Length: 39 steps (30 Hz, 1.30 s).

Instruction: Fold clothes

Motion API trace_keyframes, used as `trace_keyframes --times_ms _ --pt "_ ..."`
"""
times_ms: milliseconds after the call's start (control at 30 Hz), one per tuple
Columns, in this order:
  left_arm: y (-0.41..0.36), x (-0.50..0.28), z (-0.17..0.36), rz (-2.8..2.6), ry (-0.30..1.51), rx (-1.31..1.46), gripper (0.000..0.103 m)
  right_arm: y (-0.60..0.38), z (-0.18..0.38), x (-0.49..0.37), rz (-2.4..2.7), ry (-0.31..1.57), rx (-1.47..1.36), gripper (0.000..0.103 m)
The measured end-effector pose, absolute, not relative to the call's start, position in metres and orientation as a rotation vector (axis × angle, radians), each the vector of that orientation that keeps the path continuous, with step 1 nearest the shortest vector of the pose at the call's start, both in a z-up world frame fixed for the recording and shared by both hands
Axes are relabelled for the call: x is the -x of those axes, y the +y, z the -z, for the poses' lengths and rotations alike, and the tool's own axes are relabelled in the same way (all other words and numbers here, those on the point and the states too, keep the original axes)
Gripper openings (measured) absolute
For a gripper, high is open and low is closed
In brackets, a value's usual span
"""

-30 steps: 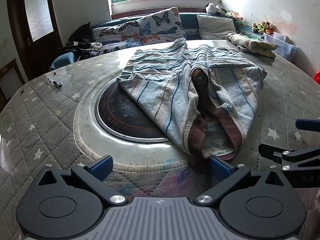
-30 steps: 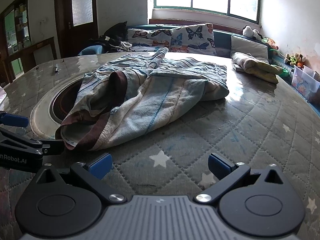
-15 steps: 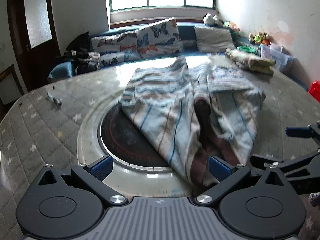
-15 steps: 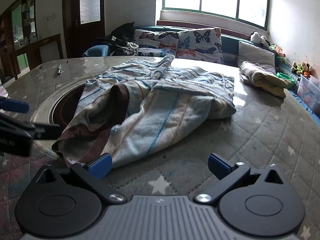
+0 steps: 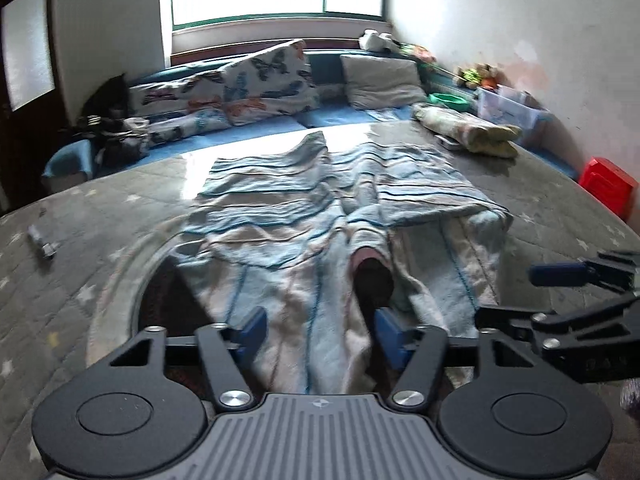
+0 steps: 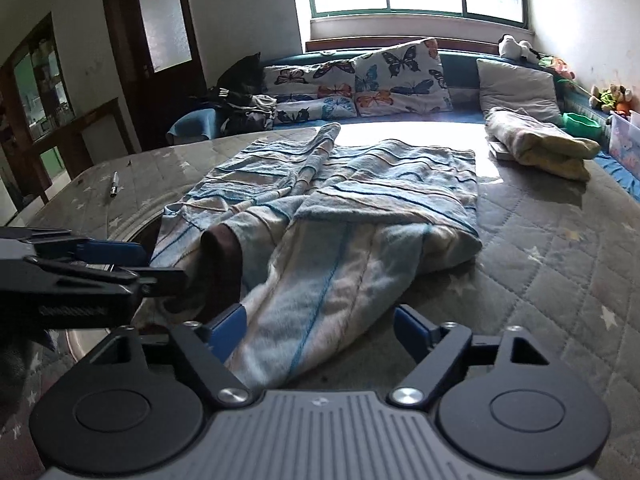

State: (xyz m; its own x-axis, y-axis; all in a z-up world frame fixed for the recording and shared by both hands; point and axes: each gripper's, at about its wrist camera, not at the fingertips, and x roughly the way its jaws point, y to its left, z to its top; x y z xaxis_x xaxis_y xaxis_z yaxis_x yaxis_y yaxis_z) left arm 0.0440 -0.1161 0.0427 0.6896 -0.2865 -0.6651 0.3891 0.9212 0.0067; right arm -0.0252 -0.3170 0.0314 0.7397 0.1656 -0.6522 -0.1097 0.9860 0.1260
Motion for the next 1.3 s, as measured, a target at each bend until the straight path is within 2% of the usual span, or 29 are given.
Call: trace_keyframes --times_ms 33,133,200,367,467,633,700,1100,1300 --pt "-0.117 -0.047 -0.041 0.39 0.72 -0.163 0.038 -0.316 -0.031 0.021 -0.158 0.727 -0.079 0.077" --pt "-0.118 -0.054 -0.035 0.412 0.737 -0.182 0.017 -0.313 -0.029 0.011 -0.186 0.738 -0.08 0.07" --pt "-0.116 -0.057 -0.031 0.412 0.742 -0.191 0.01 -0.31 -0.027 0.003 -0.208 0.753 -0.094 0.066" --pt "-0.105 -0.056 -0.032 0.403 0.735 -0.157 0.005 -0.299 -0.022 -0.014 -0.244 0.783 -0.089 0.057" --pt "-0.101 -0.056 -0.035 0.393 0.722 -0.147 0.004 -0.289 -0.017 -0.022 -0.267 0.804 -0.069 0.045" --pt "-0.087 -0.054 -0.042 0.363 0.707 -0.12 0.003 -0.28 -0.011 -0.026 -0.288 0.832 -0.039 0.016" --pt "-0.079 -0.05 -0.044 0.345 0.704 -0.107 0.003 -0.284 -0.013 -0.021 -0.282 0.829 -0.033 0.007" --pt "-0.037 0.007 -0.059 0.285 0.68 -0.052 0.002 -0.315 -0.041 0.04 -0.289 0.77 -0.017 0.005" --pt "-0.023 0.054 -0.059 0.305 0.698 -0.058 0.002 -0.321 -0.044 0.091 -0.356 0.809 0.001 0.005"
